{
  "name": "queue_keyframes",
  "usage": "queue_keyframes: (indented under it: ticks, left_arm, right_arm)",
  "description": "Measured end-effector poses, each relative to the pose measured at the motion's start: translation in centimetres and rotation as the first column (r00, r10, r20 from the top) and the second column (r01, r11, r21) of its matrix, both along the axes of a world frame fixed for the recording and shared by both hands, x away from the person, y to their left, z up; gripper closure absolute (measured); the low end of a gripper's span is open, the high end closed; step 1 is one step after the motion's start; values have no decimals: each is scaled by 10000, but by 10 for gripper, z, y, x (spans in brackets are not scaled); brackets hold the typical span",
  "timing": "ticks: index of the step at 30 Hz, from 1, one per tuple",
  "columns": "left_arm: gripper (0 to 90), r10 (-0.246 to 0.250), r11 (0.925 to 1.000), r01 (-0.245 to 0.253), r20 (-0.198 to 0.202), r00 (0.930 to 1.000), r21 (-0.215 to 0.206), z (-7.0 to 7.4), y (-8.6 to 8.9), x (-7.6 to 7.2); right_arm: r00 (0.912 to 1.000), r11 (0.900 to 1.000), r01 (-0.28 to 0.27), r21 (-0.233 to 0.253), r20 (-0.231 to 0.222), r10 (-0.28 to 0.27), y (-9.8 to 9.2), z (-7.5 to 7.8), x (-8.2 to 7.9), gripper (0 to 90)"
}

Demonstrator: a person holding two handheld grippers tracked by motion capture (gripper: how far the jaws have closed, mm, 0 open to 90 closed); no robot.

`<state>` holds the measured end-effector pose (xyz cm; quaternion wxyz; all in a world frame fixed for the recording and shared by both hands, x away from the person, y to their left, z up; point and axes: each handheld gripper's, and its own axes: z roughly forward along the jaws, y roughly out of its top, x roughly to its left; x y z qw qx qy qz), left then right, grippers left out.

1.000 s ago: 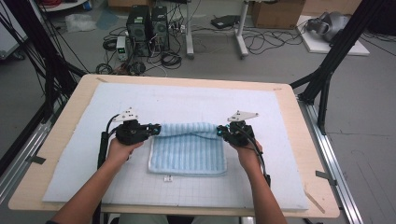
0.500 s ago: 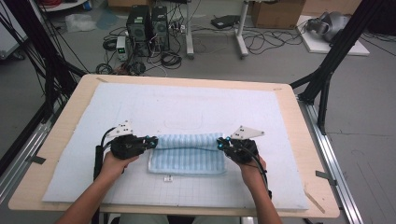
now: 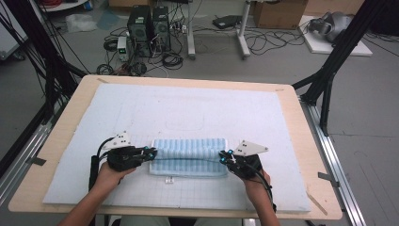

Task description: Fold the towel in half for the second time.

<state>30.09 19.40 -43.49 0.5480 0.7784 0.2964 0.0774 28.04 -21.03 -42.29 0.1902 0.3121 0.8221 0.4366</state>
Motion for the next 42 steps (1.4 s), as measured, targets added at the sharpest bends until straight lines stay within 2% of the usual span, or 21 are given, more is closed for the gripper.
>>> queue_keyframes:
  ticks: [2, 4, 5, 6, 7, 10, 11, 13, 15, 17, 21, 23, 26, 30, 34, 36, 39, 41, 42]
  left_arm:
    - [801, -24, 10000, 24, -77, 10000, -53, 1, 3, -2]
    - [659, 335, 9989, -343, -277, 9991, -309, 2, 7, -2]
    - [608, 456, 9981, -469, -329, 9984, -404, 3, 9, -2]
    - [596, 655, 9965, -670, -313, 9974, -496, 5, 13, -1]
    - [585, 879, 9937, -899, -317, 9956, -663, 7, 15, 0]
    - [565, 1210, 9872, -1239, -338, 9921, -1005, 11, 18, 4]
    - [565, 1264, 9863, -1290, -321, 9915, -1028, 12, 17, 5]
    - [574, 1105, 9885, -1142, -421, 9930, -995, 10, 10, 7]
    - [580, 877, 9938, -910, -521, 9948, -645, 7, -1, 9]
    - [591, 688, 9973, -706, -734, 9949, -215, 2, -12, 11]
    - [599, 613, 9966, -551, -1053, 9926, 605, -8, -25, 12]
    - [602, 596, 9931, -484, -1045, 9927, 1065, -11, -27, 11]
    - [603, 592, 9913, -470, -969, 9935, 1233, -14, -27, 9]
    - [608, 463, 9858, -325, -806, 9957, 1647, -14, -27, 4]
    - [606, 416, 9808, -294, -595, 9974, 1925, -15, -28, -4]
    - [597, 409, 9826, -274, -700, 9967, 1837, -15, -27, -5]
    - [573, 509, 9892, -392, -804, 9955, 1412, -12, -23, -3]
    - [522, 802, 9927, -738, -644, 9947, 957, -9, -17, 1]
    - [500, 937, 9942, -904, -565, 9940, 582, -8, -13, 3]
  right_arm:
    - [10000, 9999, -64, -81, -38, 64, -1, -1, -5, 832]
    - [9998, 9995, -174, -279, -107, 171, -1, -2, -8, 813]
    - [9993, 9993, -263, -259, -271, 256, -2, -3, -10, 792]
    - [9991, 9992, -316, -231, -297, 309, -2, -3, -11, 751]
    - [9985, 9991, -430, 44, -346, 431, -3, -1, -13, 710]
    - [9996, 9959, -287, 854, -26, 291, -8, 11, -14, 691]
    - [9998, 9947, -213, 1003, 66, 208, -9, 15, -13, 686]
    - [9999, 9953, -46, 964, 125, 35, -7, 18, -8, 673]
    - [9999, 9983, 148, 571, 65, -152, -1, 14, 1, 663]
    - [9991, 9990, 383, 224, -196, -379, 7, 7, 11, 641]
    - [9956, 9981, 434, -443, -814, -469, 19, -7, 25, 612]
    - [9957, 9975, 296, -638, -854, -350, 22, -11, 25, 608]
    - [9942, 9959, 9, -907, -1070, -107, 24, -16, 21, 582]
    - [9919, 9969, -156, -772, -1271, 56, 21, -20, 14, 561]
    - [9924, 9959, -402, -811, -1190, 304, 18, -21, 7, 549]
    - [9922, 9957, -453, -811, -1191, 354, 15, -21, 5, 537]
    - [9933, 9964, -486, -692, -1080, 409, 11, -19, 3, 469]
    - [9951, 9982, -370, -465, -934, 326, 7, -16, 3, 438]
    - [9964, 9991, -269, -326, -808, 242, 5, -13, 3, 416]
